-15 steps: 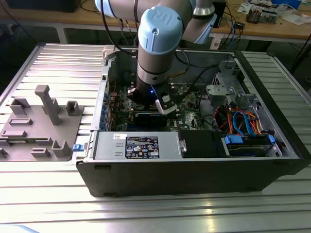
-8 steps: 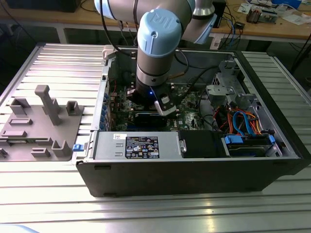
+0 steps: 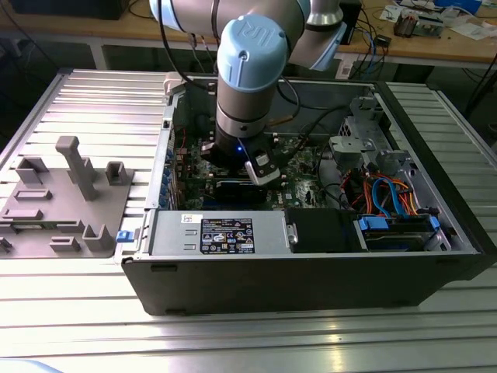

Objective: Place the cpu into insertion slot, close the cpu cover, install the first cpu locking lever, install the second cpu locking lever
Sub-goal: 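Install the second cpu locking lever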

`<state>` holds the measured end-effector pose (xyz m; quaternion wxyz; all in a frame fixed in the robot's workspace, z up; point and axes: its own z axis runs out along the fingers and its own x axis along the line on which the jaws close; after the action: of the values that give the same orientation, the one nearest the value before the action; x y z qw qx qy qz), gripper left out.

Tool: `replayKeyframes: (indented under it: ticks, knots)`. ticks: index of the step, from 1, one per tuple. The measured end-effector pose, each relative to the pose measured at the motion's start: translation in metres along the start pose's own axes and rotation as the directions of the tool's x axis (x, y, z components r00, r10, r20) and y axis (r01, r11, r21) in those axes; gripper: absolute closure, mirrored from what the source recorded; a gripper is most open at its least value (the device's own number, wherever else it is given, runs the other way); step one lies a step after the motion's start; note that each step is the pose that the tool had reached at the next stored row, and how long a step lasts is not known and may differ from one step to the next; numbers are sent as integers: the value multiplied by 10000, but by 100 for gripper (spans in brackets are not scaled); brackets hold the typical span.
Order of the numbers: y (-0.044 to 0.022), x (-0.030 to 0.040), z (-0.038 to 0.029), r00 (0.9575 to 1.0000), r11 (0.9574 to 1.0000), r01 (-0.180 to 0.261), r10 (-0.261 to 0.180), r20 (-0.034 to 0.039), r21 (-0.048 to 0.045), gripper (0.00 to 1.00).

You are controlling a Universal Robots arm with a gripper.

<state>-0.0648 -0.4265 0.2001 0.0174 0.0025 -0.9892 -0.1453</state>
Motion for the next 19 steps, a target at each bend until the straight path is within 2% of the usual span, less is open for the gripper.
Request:
replayKeyframes:
  ticks: [5,10,19]
  knots:
    - [11,8,12,10000,10000,0,0,-1,-16,89]
    - [18,10,28,10000,9999,4,-4,-1,-100,89]
    - [26,14,50,10000,9999,6,-6,0,-167,89]
